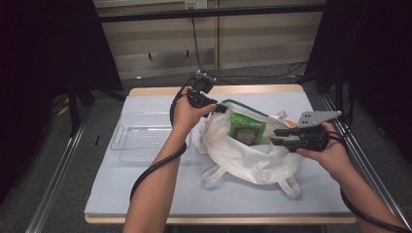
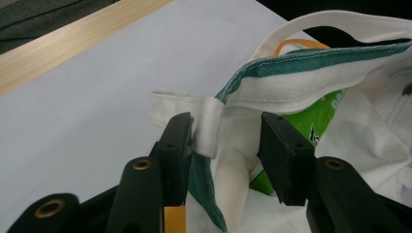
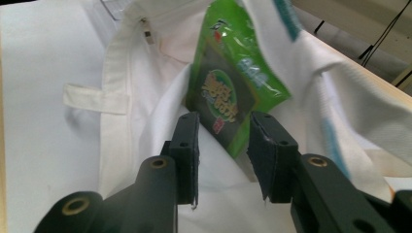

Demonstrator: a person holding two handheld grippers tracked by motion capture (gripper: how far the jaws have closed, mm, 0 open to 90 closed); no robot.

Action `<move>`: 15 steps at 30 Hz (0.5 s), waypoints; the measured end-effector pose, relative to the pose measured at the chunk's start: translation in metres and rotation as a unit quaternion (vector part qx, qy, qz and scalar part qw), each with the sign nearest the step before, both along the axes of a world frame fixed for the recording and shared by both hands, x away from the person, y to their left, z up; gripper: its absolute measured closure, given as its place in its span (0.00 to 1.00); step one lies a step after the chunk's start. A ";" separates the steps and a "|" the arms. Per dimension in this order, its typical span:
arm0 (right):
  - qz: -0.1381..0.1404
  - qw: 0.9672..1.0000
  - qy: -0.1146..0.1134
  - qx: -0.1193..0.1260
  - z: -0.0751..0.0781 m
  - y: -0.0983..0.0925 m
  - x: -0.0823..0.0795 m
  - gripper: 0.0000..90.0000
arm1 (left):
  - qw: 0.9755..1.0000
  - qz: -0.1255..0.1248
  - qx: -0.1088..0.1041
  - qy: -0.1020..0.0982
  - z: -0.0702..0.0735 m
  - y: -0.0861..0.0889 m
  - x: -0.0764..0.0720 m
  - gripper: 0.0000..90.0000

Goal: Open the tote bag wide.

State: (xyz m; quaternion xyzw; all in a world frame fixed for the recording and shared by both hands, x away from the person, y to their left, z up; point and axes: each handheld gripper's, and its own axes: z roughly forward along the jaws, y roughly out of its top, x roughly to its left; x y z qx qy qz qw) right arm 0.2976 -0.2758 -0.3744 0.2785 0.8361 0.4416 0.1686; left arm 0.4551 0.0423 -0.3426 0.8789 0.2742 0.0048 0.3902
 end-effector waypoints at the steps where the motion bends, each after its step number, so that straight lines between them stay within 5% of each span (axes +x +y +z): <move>1: -0.002 1.000 0.002 0.000 0.001 -0.001 0.001 0.73 | 1.000 0.000 0.001 -0.003 0.001 0.001 -0.001 0.62; 15: -0.036 0.999 0.005 -0.011 0.015 -0.004 0.027 0.94 | 1.000 -0.012 -0.012 -0.018 0.009 0.020 -0.021 0.67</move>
